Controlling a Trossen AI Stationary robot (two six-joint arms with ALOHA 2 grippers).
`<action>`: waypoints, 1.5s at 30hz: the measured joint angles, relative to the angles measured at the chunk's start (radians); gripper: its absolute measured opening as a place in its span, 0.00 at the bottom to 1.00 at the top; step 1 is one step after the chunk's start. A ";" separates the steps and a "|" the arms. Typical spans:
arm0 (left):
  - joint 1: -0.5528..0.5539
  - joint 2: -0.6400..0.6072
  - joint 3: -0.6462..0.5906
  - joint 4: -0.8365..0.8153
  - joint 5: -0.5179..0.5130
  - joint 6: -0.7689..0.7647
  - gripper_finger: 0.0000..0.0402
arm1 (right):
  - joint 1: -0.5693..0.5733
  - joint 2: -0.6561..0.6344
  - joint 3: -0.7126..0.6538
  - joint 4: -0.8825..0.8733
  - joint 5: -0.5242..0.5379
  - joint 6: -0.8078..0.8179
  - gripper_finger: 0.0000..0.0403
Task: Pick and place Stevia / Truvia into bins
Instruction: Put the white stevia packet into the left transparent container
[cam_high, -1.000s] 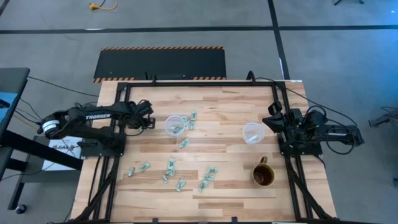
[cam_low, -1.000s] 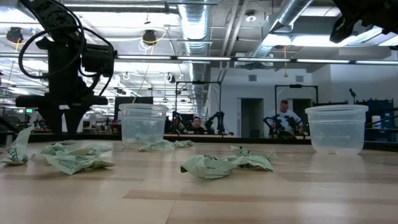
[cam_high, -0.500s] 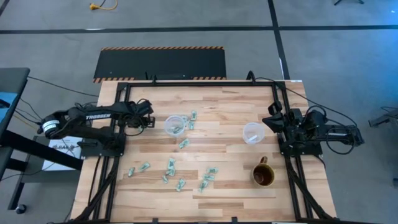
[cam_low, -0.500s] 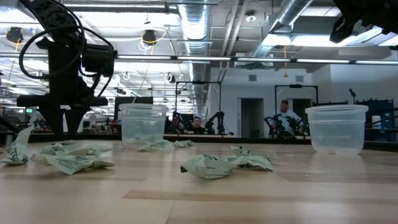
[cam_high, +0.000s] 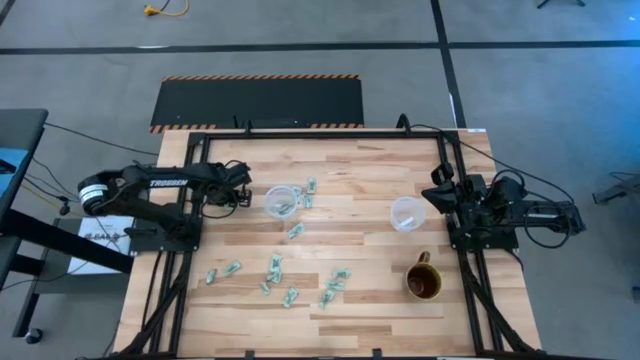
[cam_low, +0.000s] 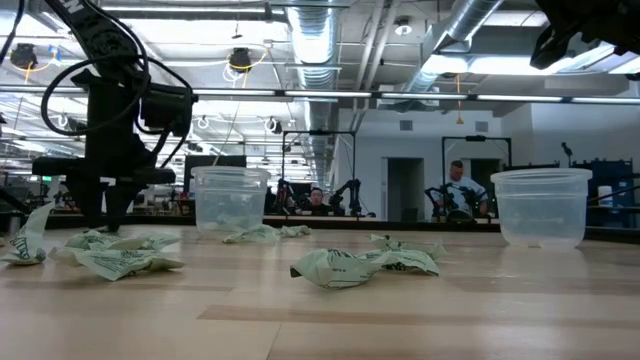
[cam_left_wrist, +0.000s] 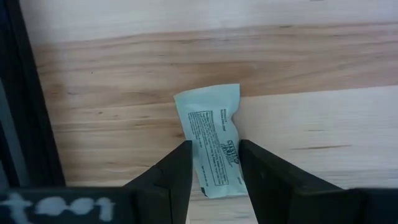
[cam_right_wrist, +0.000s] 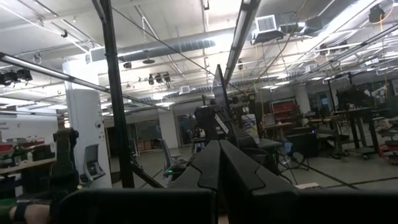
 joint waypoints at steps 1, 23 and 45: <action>0.000 0.000 0.000 0.000 0.000 0.003 0.31 | 0.000 0.000 0.000 0.000 0.000 0.000 0.00; -0.026 -0.023 0.045 0.045 -0.026 0.154 0.00 | 0.000 0.000 0.000 0.000 0.000 0.000 0.00; -0.282 -0.277 0.156 0.556 0.157 0.636 0.00 | 0.000 0.000 0.000 0.000 0.000 0.000 0.00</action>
